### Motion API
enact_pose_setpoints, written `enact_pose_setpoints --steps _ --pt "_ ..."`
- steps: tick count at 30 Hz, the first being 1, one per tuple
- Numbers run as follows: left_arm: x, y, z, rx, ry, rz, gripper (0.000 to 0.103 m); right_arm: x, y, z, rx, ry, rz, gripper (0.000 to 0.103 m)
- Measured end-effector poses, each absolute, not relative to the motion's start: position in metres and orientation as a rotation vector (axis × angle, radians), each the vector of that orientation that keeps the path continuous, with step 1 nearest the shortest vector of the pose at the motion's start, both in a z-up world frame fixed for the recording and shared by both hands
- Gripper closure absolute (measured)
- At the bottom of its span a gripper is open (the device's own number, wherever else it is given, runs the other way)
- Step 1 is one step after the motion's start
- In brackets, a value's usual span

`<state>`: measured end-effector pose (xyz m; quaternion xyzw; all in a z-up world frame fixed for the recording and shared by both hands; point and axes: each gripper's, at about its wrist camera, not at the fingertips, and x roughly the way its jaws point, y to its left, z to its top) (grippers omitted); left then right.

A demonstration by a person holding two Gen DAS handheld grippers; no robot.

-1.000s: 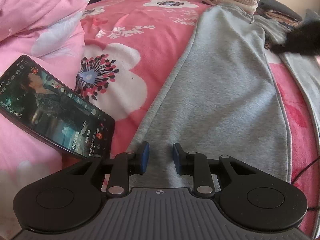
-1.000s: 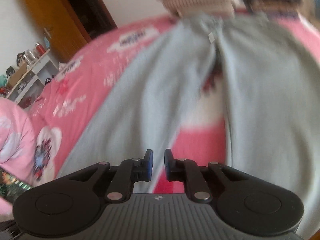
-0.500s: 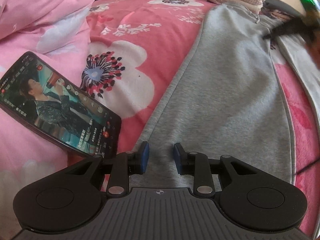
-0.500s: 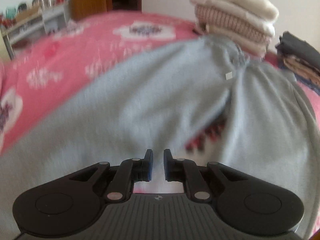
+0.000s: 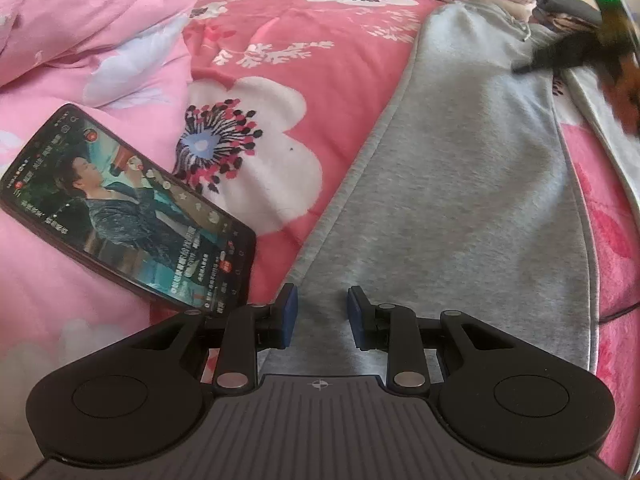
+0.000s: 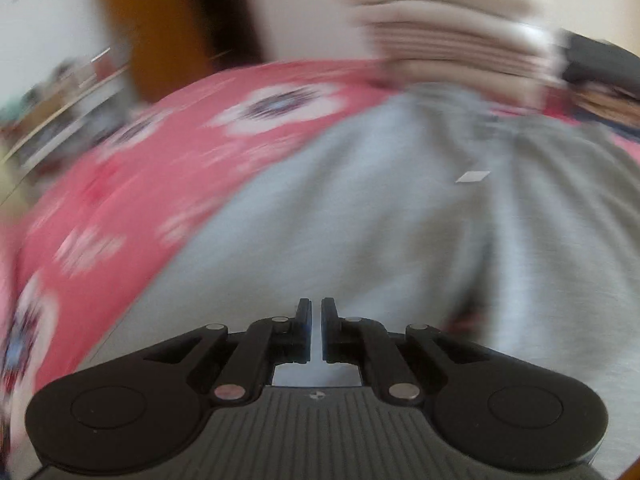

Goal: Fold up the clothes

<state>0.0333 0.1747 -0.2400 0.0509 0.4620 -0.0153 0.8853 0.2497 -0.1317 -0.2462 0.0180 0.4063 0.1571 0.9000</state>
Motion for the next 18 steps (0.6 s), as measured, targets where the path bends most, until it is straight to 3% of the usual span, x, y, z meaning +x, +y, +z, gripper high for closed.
enact_pose_setpoints --steps 3,11,14,18 --pt "0.032 0.182 -0.240 0.097 0.963 0.005 0.072 0.223 -0.126 -0.267 -0.098 0.868 0.320 0.098" --pt "0.023 0.186 -0.227 0.096 0.974 0.041 0.072 0.226 -0.103 -0.233 0.013 0.782 0.371 0.098" --pt "0.016 0.192 -0.222 0.109 0.941 0.064 0.072 0.236 -0.081 -0.257 -0.014 0.824 0.382 0.098" --pt "0.011 0.205 -0.221 0.095 0.948 0.084 0.072 0.187 -0.072 -0.266 -0.071 0.825 0.463 0.096"
